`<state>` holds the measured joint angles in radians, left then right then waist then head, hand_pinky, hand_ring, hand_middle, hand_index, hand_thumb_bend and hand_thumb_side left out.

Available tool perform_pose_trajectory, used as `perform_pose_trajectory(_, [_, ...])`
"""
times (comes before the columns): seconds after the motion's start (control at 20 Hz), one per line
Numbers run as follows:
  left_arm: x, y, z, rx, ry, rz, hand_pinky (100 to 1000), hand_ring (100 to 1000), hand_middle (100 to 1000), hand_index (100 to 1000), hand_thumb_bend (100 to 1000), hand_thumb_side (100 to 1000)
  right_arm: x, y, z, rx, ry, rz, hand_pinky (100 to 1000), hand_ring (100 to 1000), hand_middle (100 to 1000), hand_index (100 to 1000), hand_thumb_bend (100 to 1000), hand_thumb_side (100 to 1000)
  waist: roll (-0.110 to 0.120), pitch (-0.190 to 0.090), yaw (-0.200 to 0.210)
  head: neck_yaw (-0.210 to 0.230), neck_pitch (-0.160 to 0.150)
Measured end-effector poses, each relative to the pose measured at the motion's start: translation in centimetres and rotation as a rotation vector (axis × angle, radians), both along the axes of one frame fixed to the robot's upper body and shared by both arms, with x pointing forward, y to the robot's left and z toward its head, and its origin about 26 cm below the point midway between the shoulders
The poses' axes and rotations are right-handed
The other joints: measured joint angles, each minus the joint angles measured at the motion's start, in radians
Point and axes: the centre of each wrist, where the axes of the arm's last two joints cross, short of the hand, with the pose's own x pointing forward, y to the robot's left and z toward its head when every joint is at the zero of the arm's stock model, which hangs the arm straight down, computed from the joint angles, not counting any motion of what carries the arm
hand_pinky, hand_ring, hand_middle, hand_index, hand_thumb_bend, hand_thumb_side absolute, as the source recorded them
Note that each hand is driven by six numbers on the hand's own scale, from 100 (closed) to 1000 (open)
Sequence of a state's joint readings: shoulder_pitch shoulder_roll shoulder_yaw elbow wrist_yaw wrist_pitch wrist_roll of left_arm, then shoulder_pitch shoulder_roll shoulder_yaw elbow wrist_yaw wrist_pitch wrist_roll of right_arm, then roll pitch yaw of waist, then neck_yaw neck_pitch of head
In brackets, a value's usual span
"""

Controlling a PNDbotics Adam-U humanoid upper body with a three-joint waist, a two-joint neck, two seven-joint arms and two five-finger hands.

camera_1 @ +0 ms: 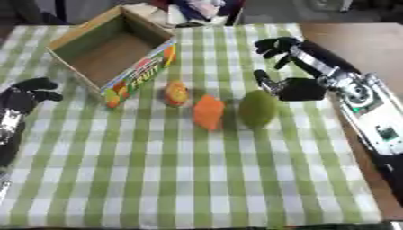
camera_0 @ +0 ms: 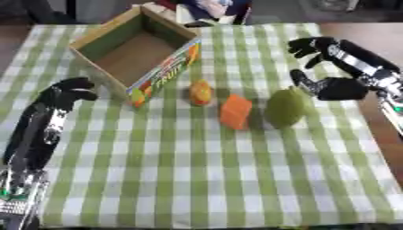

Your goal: Pick up objects on the table and place them in the box.

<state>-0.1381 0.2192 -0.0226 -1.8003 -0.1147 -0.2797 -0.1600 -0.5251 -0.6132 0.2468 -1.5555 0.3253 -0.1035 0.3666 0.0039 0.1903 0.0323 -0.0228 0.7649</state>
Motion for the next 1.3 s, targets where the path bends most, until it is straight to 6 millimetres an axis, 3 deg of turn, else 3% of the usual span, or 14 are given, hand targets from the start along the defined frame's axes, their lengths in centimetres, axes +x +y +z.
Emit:
perform_pose_trajectory(0.7, [0.0, 0.1, 0.0, 0.005, 0.002, 0.001, 844, 683, 708, 829, 100, 884, 0.4, -0.5, -1.4, -0.136, 0.018, 0.020, 753, 886, 880, 986, 248, 560, 0.000, 0.000, 0.001, -0.004, 0.000])
perform_pose_trajectory(1.3, [-0.1, 0.2, 0.0, 0.008, 0.003, 0.002, 844, 683, 708, 829, 100, 884, 0.5, -0.9, -2.4, -0.241, 0.034, 0.045, 763, 890, 887, 995, 250, 583, -0.002, 0.000, 0.004, -0.004, 0.000])
